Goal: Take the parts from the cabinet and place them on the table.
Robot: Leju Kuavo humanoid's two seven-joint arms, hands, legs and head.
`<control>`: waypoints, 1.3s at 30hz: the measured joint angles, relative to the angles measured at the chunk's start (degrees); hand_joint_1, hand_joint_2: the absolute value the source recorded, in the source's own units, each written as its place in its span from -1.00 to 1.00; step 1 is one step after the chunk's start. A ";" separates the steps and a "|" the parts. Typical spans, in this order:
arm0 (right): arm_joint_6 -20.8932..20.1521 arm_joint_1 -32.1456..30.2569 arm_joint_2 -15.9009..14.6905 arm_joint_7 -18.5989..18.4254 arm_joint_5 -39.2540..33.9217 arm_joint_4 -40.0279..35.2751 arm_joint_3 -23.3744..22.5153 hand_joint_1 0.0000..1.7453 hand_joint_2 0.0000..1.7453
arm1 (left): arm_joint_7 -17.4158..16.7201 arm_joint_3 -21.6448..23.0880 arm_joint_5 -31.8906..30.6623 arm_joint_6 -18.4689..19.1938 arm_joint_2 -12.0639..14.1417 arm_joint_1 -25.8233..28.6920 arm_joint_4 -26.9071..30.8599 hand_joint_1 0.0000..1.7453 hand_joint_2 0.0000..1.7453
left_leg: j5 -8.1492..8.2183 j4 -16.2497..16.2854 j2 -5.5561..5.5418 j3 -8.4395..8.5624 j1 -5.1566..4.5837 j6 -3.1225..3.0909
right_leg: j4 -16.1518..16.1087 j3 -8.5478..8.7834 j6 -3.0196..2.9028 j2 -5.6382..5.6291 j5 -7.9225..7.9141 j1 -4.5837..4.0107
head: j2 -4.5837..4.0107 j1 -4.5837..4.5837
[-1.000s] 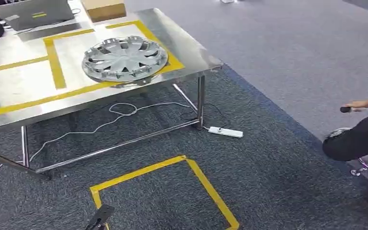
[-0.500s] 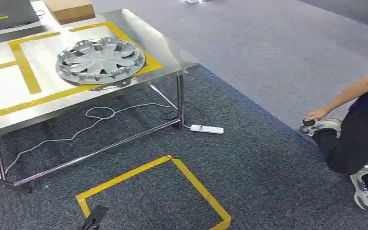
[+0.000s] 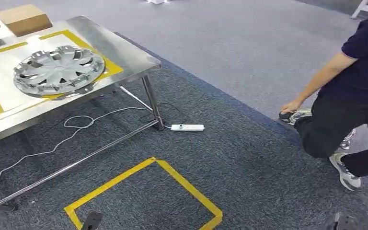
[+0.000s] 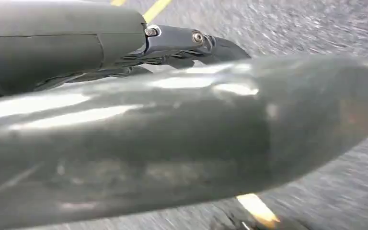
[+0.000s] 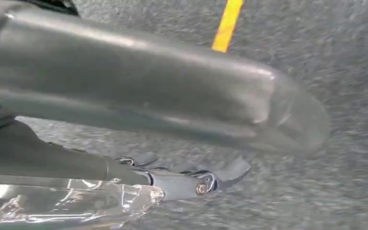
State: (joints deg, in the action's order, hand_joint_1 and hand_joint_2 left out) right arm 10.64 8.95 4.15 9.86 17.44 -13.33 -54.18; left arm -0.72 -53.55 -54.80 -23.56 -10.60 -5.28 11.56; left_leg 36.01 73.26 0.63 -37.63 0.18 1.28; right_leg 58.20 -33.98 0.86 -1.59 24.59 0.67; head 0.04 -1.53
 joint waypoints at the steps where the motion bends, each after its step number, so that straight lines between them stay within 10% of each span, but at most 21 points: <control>1: 0.02 0.06 -0.09 0.04 0.02 0.00 0.20 -1.00 -1.00 | -0.33 0.00 -0.28 -0.20 -0.04 0.59 -0.02 -1.00 -1.00 | -0.20 1.68 -0.06 -1.14 -0.02 -0.13 | 0.01 0.01 -0.01 -0.54 0.00 -0.08 | 0.00 -0.02; 5: -0.02 0.33 -0.09 0.37 0.85 0.02 1.22 -1.00 -1.00 | -3.46 0.00 -0.02 -0.72 -0.24 1.04 -0.02 -1.00 -1.00 | -9.49 -12.41 -1.64 4.77 -0.19 -1.39 | 0.02 0.17 0.14 -2.39 -0.09 -0.17 | 0.00 0.00; 6: 0.33 0.63 -0.09 0.39 0.87 0.04 1.35 -1.00 -1.00 | -3.69 0.00 0.24 -0.63 -0.26 1.11 -0.02 -1.00 -1.00 | -9.85 -15.38 -3.26 5.93 -0.28 -1.64 | 0.24 -0.06 0.40 -2.72 -0.11 -0.44 | 0.00 -0.02; 8: 1.42 0.85 -0.11 0.41 0.57 0.04 1.42 -1.00 -1.00 | -2.73 0.00 0.22 0.11 -0.37 1.01 -0.02 -1.00 -1.00 | -9.56 -16.12 -2.81 5.98 -0.19 -1.19 | 0.30 -0.67 0.96 -3.32 -0.34 -0.32 | 0.00 -0.11; 11: 2.12 -0.08 -0.11 0.22 0.02 0.13 1.44 -1.00 -1.00 | 0.05 0.18 -1.10 1.16 -0.59 1.02 -0.02 -1.00 -1.00 | -10.18 -16.76 -1.88 6.13 0.03 -2.13 | 0.48 -1.20 1.87 -2.94 -0.18 -0.06 | 0.00 -0.02; 13: 2.91 -0.62 -0.11 -0.40 -0.74 0.24 1.42 -1.00 -1.00 | 1.80 0.94 -3.00 1.23 -0.55 1.04 -0.02 -1.00 -1.00 | -10.15 -16.76 -1.38 6.15 -0.01 -2.70 | 6.39 -3.88 2.41 0.11 3.54 -0.21 | 0.00 -0.61; 16: 3.17 -2.23 -0.09 -0.52 -1.51 0.39 1.14 -1.00 -1.00 | 1.93 2.01 -4.46 1.18 -0.33 1.02 -0.02 -1.00 -1.00 | -10.10 -16.72 -0.17 6.13 -0.07 -2.77 | 18.30 -9.46 2.84 1.12 8.19 -0.08 | 0.00 -0.55; 18: 3.70 -3.24 -0.11 -1.12 -1.82 0.48 0.96 -1.00 -1.00 | 0.48 2.84 -5.25 1.07 -0.28 0.45 -0.02 -1.00 -1.00 | -9.97 -16.67 0.65 6.23 -0.03 -2.60 | 14.12 -7.29 3.00 1.32 4.95 0.08 | 0.00 -0.57; 20: 4.48 -3.50 -0.09 -1.64 -1.99 0.50 0.77 -1.00 -1.00 | 0.16 3.47 -6.33 1.09 -0.33 -0.33 -0.02 -1.00 -1.00 | -9.67 -16.57 1.37 6.54 0.06 -2.13 | 3.77 -1.54 3.18 2.99 0.62 0.18 | 0.00 -0.57; 21: 4.83 -3.46 -0.09 -2.11 -1.95 0.52 0.70 -1.00 -1.00 | 0.07 3.83 -6.93 1.09 -0.29 -0.57 -0.02 -1.00 -1.00 | -9.51 -16.49 1.64 6.67 -0.11 -1.79 | 1.05 -0.10 3.30 4.40 0.67 0.17 | 0.00 -0.57; 25: 8.24 -4.32 0.20 -6.17 1.38 0.90 0.81 -1.00 -1.00 | -0.59 5.84 -8.83 1.29 -0.13 -1.58 -0.02 -1.00 -1.00 | -9.52 -16.55 2.56 6.76 -0.53 -0.77 | 0.74 -0.04 1.12 2.67 0.62 -0.17 | 0.00 -0.13; 27: 9.36 -4.60 0.48 -7.81 3.17 1.05 1.25 -1.00 -1.00 | -0.61 6.41 -9.40 1.97 -0.22 -1.67 -0.02 -1.00 -1.00 | -7.87 -15.24 1.25 6.35 -0.32 0.00 | 0.49 -0.03 0.30 1.92 0.28 0.10 | 0.00 0.00; 31: 9.95 -4.77 0.87 -9.16 5.20 1.16 2.71 -1.00 -1.00 | -0.81 7.26 -9.73 2.41 -0.31 -1.61 -0.02 -1.00 -1.00 | -0.08 1.67 0.00 -1.57 -0.30 0.04 | 0.50 -0.36 -0.37 0.19 0.19 -0.06 | 0.00 0.04; 33: 10.10 -5.06 0.94 -9.31 5.55 1.25 3.08 -1.00 -1.00 | -0.81 7.50 -9.77 2.43 -0.31 -1.59 -0.02 -1.00 -1.00 | -2.62 0.22 -0.09 -1.16 -0.31 -0.26 | 0.50 -0.35 -0.41 -0.77 0.13 -0.13 | 0.00 0.07; 36: 10.19 -5.03 1.27 -10.25 7.24 1.31 4.22 -1.00 -1.00 | -0.83 7.74 -10.03 2.62 -0.26 -1.68 -0.02 -1.00 -1.00 | -9.62 -13.48 -2.15 5.58 -0.30 -1.14 | 0.50 -0.31 -0.06 -2.26 -0.13 -0.02 | 0.00 0.04; 39: 9.88 -5.18 1.79 -10.43 9.03 1.33 5.83 -1.00 -1.00 | -1.18 8.04 -10.03 3.13 -0.42 -1.78 -0.02 -1.00 -1.00 | -9.15 -16.01 -2.85 6.23 -0.43 -1.18 | 0.50 -1.00 0.96 -3.14 -0.51 -0.10 | 0.00 0.02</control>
State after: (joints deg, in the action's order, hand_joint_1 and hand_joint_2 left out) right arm 20.53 3.77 5.95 -0.57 26.47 -12.00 -48.35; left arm -1.90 -45.51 -64.83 -20.44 -11.02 -7.05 11.54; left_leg 26.86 57.26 -2.22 -31.40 -0.25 0.10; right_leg 58.70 -34.99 1.82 -4.72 24.08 0.57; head 0.04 -1.51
